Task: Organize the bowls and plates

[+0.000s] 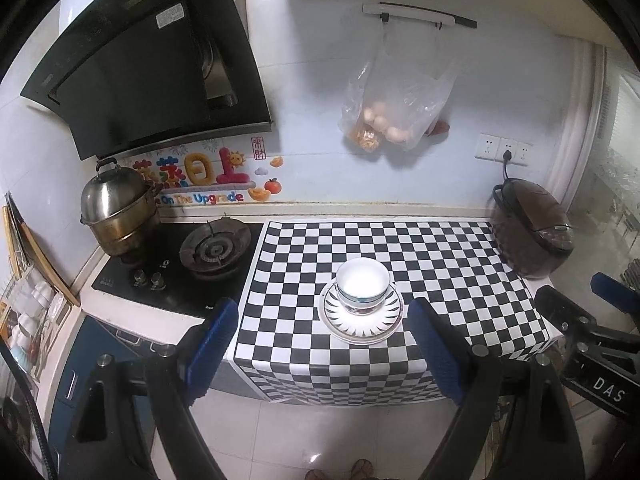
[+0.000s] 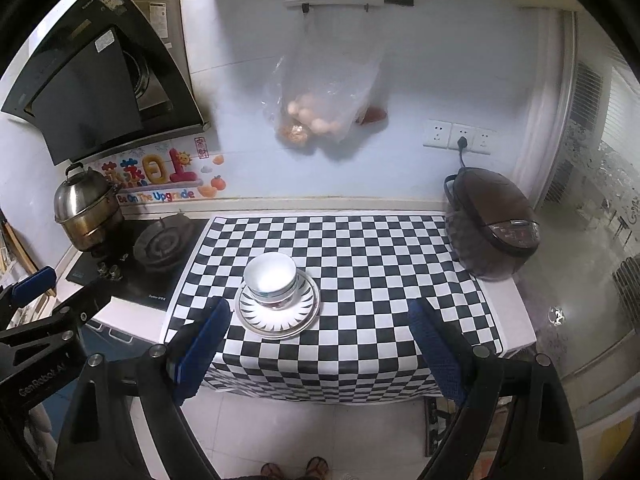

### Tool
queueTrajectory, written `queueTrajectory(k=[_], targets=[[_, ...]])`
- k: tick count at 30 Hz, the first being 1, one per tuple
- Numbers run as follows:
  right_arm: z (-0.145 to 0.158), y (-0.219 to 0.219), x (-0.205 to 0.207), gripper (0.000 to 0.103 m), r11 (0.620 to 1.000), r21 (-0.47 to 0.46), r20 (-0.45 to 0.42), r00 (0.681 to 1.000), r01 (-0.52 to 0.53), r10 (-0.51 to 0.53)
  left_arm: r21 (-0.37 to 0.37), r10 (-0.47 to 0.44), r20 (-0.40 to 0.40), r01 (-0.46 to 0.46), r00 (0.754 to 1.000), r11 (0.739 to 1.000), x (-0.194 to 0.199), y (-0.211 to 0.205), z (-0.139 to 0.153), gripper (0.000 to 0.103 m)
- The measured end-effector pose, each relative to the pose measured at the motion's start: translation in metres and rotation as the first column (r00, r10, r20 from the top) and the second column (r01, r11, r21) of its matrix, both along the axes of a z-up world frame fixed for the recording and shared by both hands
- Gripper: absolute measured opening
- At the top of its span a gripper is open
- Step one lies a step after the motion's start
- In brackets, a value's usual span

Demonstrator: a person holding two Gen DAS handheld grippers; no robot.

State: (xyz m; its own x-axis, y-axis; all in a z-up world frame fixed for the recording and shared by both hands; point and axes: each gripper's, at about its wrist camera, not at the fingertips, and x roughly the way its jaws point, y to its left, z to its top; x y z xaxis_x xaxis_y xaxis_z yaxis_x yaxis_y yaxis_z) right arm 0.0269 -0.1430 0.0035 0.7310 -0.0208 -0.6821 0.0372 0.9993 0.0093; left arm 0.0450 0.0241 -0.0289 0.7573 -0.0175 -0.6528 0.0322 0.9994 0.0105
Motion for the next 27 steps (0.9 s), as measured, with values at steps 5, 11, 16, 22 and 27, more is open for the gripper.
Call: queueTrajectory(k=[5,11,16,22,27], targets=[[0.0006,0.0012,-0.0036,0.093,1.0,-0.005,-0.002,1.0,0.017,-0.017,-0.007,-0.011,0.002,0.011,1.0,1.0,-0.0023,0.0017,0.0014,0.087],[0.0026,0.0021,-0.005,0.093,0.999,-0.012,0.003,1.0,0.03,-0.03,-0.007,-0.014,0.002,0.014,1.0,1.0,-0.0015,0.0025,0.0018,0.087],[0.0041,0.0039,-0.007,0.093,0.999,-0.015,0.009,0.999,0.039,-0.039,-0.018,-0.013,0.008,0.013,1.0,1.0,-0.0029,0.0034,0.0036,0.087],[0.0058,0.0061,-0.0089,0.093,0.999,-0.023,0.014,0.999,0.044,-0.044,-0.025,-0.016,0.008,0.017,1.0,1.0,-0.0048,0.0025,0.0047,0.087],[0.007,0.0067,-0.0105,0.093,0.999,-0.023,0.017,0.999,0.048,-0.048,-0.024,-0.012,0.009,0.012,1.0,1.0,-0.0067,0.0028,0.0049,0.087]])
